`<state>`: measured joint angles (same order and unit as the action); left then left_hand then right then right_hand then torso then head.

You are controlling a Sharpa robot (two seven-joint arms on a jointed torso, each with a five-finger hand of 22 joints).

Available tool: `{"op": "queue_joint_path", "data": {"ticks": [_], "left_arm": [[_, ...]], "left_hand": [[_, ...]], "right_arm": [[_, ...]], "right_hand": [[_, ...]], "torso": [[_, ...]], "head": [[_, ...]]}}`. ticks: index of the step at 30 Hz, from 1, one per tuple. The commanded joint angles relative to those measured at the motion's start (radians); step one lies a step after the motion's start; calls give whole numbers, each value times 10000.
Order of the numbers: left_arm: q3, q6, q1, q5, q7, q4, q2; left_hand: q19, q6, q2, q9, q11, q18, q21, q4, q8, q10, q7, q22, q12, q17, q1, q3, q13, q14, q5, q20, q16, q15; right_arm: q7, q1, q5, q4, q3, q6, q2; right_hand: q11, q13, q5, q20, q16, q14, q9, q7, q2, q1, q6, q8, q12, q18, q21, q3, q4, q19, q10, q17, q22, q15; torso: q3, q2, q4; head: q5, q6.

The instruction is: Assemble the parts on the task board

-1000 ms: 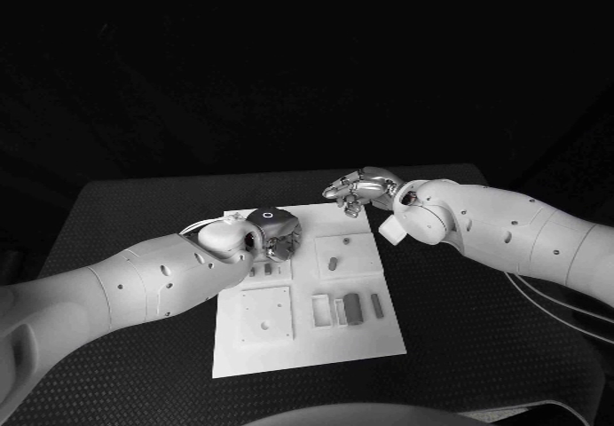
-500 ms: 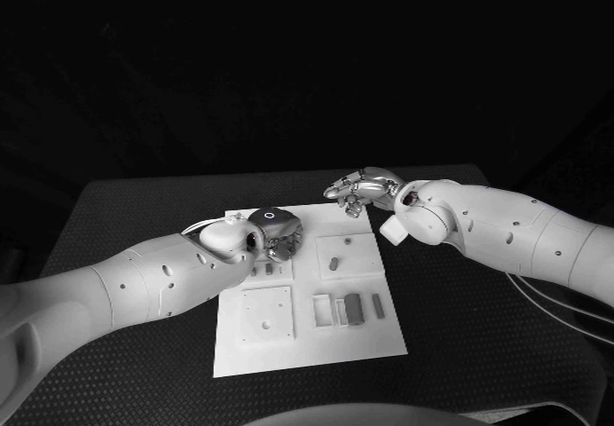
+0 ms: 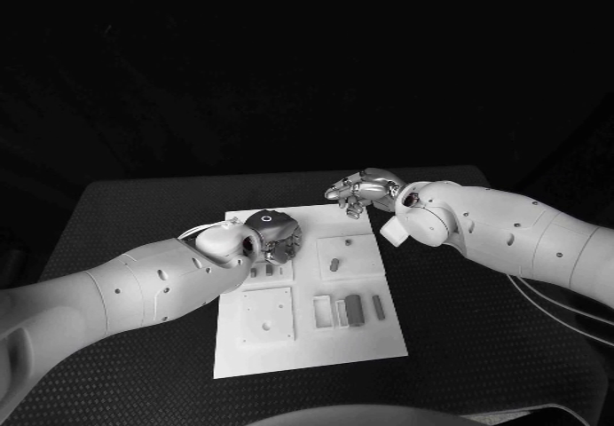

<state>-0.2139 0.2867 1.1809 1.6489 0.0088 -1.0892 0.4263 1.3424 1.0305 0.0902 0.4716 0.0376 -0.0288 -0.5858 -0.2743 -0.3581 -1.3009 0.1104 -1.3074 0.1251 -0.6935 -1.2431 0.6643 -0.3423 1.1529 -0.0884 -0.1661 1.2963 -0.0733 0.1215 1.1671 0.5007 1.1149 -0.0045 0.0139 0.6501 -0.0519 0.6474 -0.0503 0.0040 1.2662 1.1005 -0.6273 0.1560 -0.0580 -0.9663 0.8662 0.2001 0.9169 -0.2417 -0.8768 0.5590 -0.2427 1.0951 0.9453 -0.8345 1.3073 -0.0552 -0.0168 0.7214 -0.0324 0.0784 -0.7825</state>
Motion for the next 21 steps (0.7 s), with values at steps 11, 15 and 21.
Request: {"op": "queue_joint_path", "data": {"ticks": [11,15,21], "left_arm": [[308,197,-1,-1083,215,-203,316],[309,82,0,-1081,130,-127,306],[307,-5,3,-860,-39,30,316]], "left_hand": [[75,84,-50,25,-1,-1154,-62,61,-32,-86,-10,-184,1,18,81,38,-27,82,8,-25,63,-7],[76,82,-51,26,-2,-1152,-61,61,-28,-84,-10,-183,-7,20,94,37,-33,84,15,-27,61,-7],[69,71,-13,33,4,-1138,-60,71,-9,-68,0,-191,-45,27,180,-7,-58,71,51,-29,51,-1]], "right_arm": [[127,-5,-20,3,2,-54,-4],[127,-5,-20,13,2,-59,-3],[120,-5,-20,9,2,-60,15]], "right_hand": [[-8,-16,-37,-66,-37,-90,11,75,34,100,4,-35,29,-201,35,-35,49,-26,-74,15,169,-5],[-8,-17,-38,-66,-36,-90,11,75,35,99,4,-35,30,-201,35,-35,49,-26,-74,15,169,-5],[-8,-17,-37,-66,-37,-91,11,75,34,99,4,-35,31,-201,36,-35,48,-26,-74,15,169,-5]], "torso": [[-5,-2,-10],[-6,-1,-11],[-3,-2,-8]], "head": [[1,39],[4,52],[-21,44]]}}
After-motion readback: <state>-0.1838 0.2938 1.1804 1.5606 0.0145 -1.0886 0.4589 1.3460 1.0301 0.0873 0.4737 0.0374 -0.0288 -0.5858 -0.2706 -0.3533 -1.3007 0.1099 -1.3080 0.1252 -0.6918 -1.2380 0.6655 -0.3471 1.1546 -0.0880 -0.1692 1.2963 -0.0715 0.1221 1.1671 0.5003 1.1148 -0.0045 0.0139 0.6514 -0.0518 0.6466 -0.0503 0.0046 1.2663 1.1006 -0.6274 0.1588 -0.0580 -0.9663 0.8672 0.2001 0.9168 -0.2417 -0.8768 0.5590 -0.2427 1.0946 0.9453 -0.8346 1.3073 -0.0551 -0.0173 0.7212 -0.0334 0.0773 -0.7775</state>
